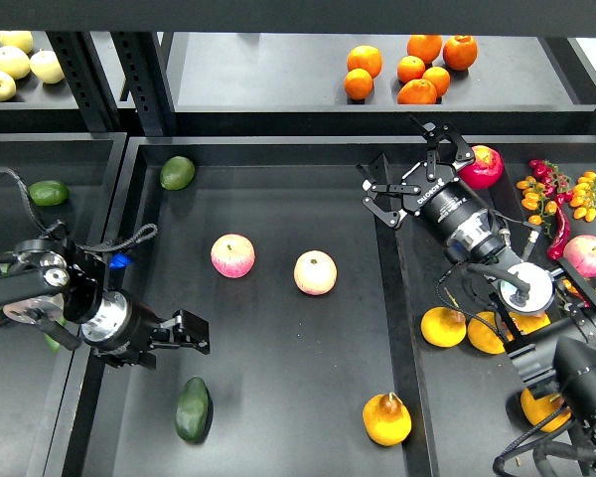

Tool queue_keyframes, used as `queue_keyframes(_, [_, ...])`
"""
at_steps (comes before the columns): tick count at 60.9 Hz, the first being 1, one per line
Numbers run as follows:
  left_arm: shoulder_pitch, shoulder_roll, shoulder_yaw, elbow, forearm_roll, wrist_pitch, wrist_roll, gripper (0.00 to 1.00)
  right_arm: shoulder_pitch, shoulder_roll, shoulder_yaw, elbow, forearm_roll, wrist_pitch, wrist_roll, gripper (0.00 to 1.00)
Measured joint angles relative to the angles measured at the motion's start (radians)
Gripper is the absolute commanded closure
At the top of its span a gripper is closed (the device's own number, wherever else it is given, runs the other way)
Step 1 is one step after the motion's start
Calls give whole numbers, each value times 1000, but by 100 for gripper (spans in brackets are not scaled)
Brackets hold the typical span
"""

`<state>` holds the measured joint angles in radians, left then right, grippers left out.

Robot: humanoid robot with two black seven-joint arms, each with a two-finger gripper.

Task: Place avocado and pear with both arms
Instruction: 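Move the left gripper down toward the dark green avocado nearest the robot, then close the left gripper around the dark green avocado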

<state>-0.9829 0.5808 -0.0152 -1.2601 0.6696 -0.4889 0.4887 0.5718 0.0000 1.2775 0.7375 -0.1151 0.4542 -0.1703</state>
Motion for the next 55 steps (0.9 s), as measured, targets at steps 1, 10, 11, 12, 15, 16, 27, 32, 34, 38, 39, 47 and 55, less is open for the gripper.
queue_keyframes(1, [0,-2,-1,1,-1,0,0,1,-1,0,0,0,0,0,0,0])
queue_keyframes(10, [23,-9,-1,6,-3,0,0,1,-7,0,-1,0,0,1,0,0])
queue_keyframes(11, [28,-11,0,6,-3,0,0,1,-7,0,-1,0,0,1,0,0])
queue_keyframes(12, [34,-13,1,7,-3,0,0,1,-8,0,-1,0,0,1,0,0])
queue_keyframes(15, [48,-20,2,11,1,0,0,1,-9,0,-1,0,0,1,0,0])
queue_keyframes(16, [52,-23,3,14,3,0,0,1,-10,0,-1,0,0,1,0,0])
queue_keyframes(27, [69,-53,3,50,15,0,0,1,-13,0,-1,1,0,1,0,0])
queue_keyframes(32, [70,-73,3,65,17,0,0,1,-14,0,-1,2,0,1,0,0])
queue_keyframes(34, [73,-92,3,85,25,0,0,1,-15,0,-1,2,0,1,0,0])
queue_keyframes(38, [77,-104,3,99,37,0,0,1,-15,0,-1,3,0,1,0,0])
queue_keyframes(39, [80,-109,3,105,44,0,0,1,-16,0,-1,3,0,1,0,0])
queue_keyframes(47, [98,-127,3,127,69,0,0,1,-21,0,-1,6,0,2,0,0])
queue_keyframes(55, [115,-137,3,146,87,0,0,1,-24,0,-1,8,0,3,0,0])
